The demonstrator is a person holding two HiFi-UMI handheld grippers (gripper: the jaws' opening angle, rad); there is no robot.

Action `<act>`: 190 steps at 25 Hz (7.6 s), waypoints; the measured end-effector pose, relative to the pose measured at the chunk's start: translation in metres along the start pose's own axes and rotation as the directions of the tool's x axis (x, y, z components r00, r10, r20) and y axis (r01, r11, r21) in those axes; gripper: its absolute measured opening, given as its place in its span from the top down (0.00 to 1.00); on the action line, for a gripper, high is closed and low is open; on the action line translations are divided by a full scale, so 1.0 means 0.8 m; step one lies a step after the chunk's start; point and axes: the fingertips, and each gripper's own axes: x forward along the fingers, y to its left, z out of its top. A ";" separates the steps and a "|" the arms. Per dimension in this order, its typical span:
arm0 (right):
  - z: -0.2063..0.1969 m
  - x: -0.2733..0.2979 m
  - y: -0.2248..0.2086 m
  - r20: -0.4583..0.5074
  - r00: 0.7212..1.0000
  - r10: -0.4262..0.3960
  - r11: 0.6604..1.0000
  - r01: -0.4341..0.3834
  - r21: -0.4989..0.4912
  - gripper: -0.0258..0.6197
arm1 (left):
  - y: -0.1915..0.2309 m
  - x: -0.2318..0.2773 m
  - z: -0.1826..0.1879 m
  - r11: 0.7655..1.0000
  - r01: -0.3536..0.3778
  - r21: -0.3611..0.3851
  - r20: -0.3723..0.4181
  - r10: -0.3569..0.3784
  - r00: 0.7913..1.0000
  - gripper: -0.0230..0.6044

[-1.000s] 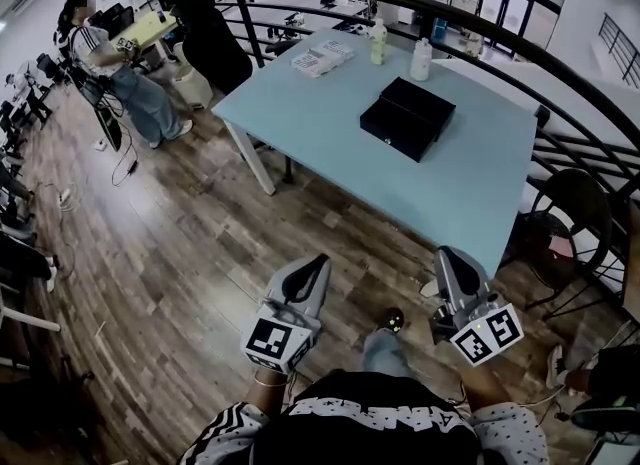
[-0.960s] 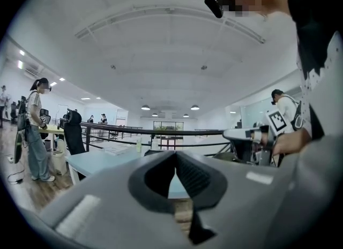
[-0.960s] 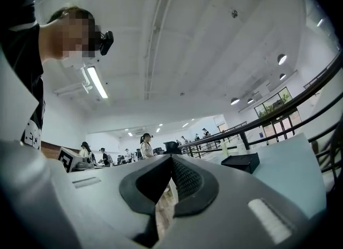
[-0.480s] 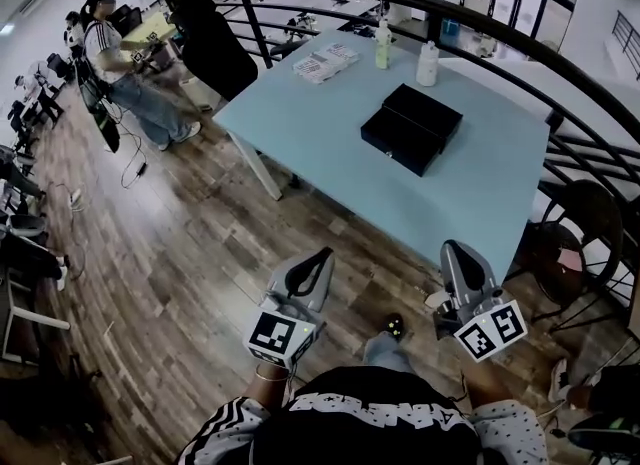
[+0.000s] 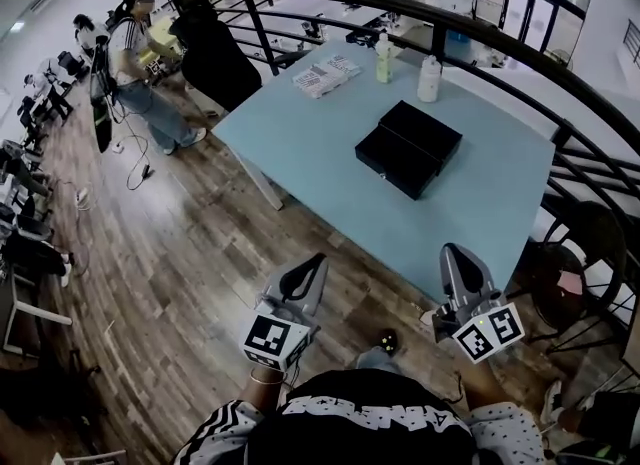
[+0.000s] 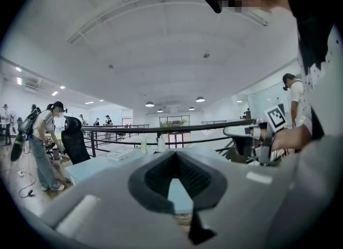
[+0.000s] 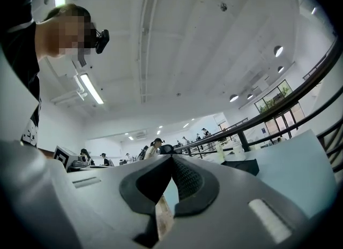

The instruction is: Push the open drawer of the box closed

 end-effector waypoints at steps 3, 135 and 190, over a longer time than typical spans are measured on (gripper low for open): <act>0.008 0.013 -0.017 -0.008 1.000 0.022 1.000 -0.021 0.006 0.97 | 0.001 0.020 0.009 1.000 -0.013 0.000 -0.006 0.013 1.000 0.96; -0.206 0.301 -0.441 -0.513 0.699 -0.497 0.851 0.508 -0.133 0.85 | 0.089 0.501 -0.282 0.893 0.438 -0.106 -0.499 -0.428 0.753 0.96; -0.207 0.299 -0.444 -0.514 0.717 -0.471 0.867 0.483 -0.120 0.84 | 0.076 0.581 -0.275 0.880 0.466 -0.095 -0.503 -0.446 0.740 0.96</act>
